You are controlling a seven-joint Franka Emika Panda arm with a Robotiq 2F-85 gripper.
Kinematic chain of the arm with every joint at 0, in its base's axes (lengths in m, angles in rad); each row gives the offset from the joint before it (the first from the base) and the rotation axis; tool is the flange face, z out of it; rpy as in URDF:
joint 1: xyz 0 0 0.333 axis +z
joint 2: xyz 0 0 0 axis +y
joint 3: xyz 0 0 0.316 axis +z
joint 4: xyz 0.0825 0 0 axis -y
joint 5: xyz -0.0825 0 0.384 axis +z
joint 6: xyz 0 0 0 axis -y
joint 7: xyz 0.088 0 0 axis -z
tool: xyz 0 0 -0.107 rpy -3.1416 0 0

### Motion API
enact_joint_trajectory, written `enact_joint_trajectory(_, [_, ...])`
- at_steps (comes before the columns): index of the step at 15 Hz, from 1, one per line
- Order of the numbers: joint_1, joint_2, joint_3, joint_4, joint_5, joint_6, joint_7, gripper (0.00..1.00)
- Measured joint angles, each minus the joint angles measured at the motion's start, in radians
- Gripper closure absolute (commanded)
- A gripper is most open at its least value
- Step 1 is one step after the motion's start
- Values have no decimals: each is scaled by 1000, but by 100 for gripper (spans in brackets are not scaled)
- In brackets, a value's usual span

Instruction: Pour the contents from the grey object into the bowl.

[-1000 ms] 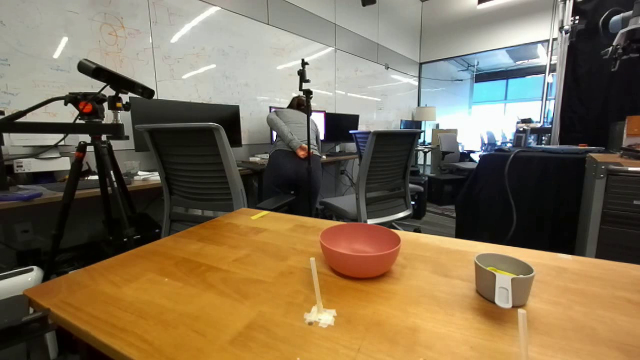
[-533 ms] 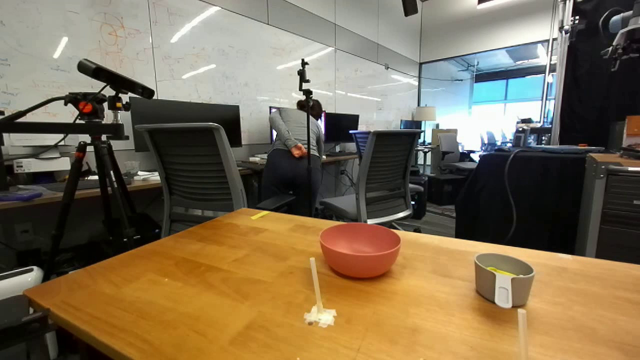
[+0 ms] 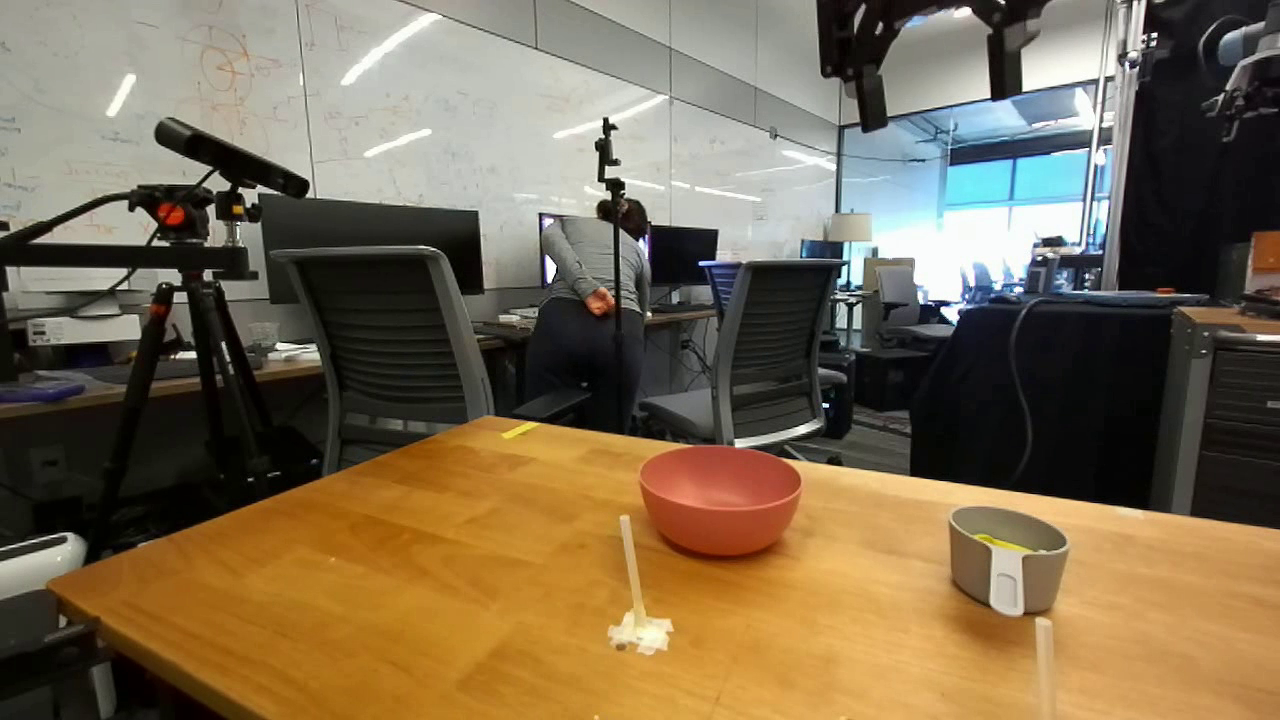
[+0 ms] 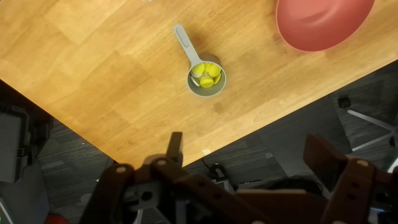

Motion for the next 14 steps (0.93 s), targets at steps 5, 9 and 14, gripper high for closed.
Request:
enact_joint_trajectory(5, [-22, 85, 5, 30, 24, 58, -13, 0])
enact_joint_trajectory(9, [-43, 150, 12, 43, 37, 96, -30, 0])
enact_joint_trajectory(14, [-79, 235, 41, 45, 83, 187, -68, 0])
